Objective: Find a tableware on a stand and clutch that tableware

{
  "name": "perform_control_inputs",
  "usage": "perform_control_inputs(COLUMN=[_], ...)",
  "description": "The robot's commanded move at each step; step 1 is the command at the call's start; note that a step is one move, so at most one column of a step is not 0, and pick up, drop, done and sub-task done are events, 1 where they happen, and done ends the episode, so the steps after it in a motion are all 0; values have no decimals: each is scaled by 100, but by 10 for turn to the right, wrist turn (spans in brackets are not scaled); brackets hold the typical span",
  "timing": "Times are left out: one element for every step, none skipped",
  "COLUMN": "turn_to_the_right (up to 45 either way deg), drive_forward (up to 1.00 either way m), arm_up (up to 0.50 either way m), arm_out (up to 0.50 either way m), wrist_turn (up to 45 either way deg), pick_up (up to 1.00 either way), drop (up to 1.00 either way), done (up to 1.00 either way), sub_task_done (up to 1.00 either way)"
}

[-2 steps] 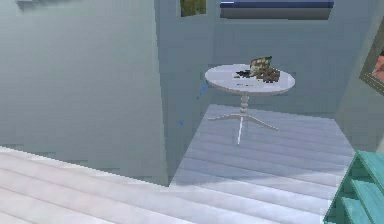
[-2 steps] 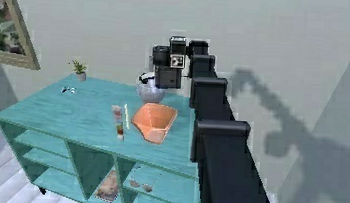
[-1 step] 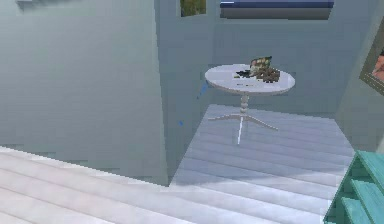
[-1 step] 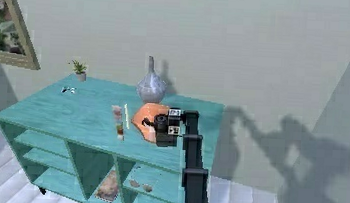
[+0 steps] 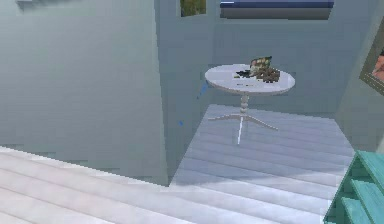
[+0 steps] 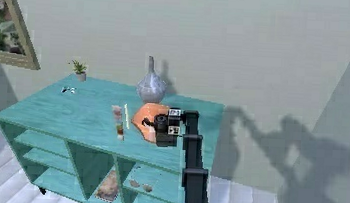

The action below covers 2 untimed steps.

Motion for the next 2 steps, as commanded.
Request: perform_control_inputs(turn_to_the_right=[0, 0], drive_forward=[0, 0], arm_up=[10, 0], arm_out=[0, 0], wrist_turn=[0, 0], pick_up=[0, 0], drop=[0, 0], done=[0, 100], sub_task_done=[0, 0])
